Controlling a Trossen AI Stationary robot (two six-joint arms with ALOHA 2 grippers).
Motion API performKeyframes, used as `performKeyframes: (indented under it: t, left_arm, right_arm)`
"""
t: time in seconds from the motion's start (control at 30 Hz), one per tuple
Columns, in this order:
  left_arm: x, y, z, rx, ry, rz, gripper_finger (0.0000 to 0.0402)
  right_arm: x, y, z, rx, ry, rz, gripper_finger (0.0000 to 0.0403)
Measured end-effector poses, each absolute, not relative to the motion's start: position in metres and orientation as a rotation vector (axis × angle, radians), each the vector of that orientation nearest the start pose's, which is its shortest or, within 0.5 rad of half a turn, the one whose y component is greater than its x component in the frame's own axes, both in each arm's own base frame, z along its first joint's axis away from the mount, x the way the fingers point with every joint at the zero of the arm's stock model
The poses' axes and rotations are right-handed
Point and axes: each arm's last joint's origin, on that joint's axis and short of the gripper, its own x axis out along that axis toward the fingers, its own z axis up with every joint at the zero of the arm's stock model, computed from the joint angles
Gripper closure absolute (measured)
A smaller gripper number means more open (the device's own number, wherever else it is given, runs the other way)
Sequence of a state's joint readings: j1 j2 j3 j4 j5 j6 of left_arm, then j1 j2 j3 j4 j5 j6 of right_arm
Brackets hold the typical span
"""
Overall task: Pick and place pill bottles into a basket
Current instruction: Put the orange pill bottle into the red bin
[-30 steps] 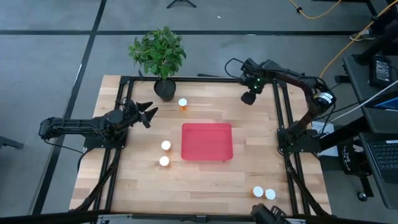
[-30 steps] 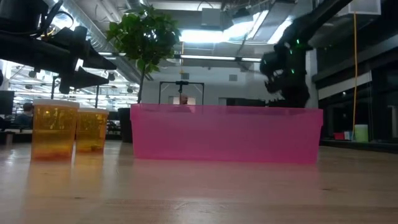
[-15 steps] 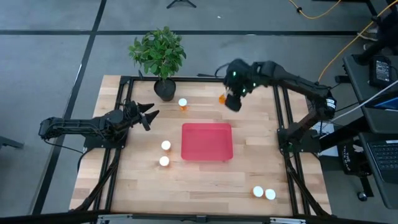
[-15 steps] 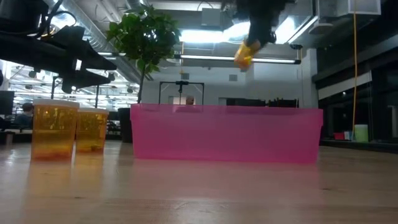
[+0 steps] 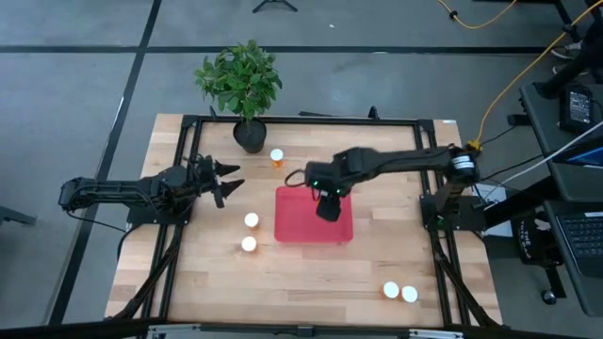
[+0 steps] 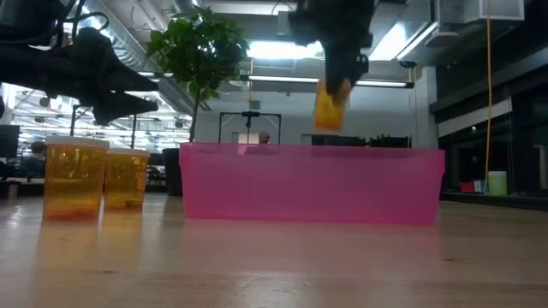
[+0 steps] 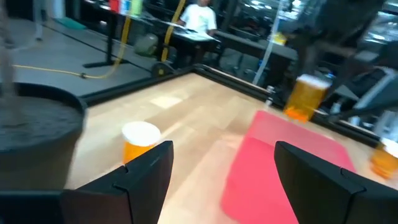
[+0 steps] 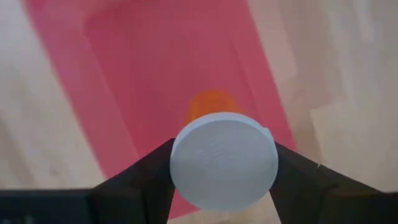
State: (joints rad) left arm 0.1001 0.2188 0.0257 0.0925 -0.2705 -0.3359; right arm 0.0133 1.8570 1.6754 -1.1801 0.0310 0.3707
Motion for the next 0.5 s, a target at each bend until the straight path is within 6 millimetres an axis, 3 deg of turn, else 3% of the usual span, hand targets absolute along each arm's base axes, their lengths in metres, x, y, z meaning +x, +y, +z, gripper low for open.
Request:
performKeyframes:
  t: [0.17, 0.3, 0.5]
  left_arm:
    - [0.108, 0.018, 0.163, -0.325, 0.042, 0.357, 0.0128]
    - [0.108, 0.018, 0.163, -0.326, 0.042, 0.354, 0.0128]
    - [0.108, 0.018, 0.163, -0.325, 0.039, 0.354, 0.0128]
  right_arm:
    - [0.365, 0.008, 0.232, 0.299, 1.416, -0.306, 0.0197]
    - [0.347, 0.008, 0.199, 0.331, 1.480, -0.344, 0.0191]
    - [0.333, 0.001, 0.182, 0.412, 1.452, -0.347, 0.0184]
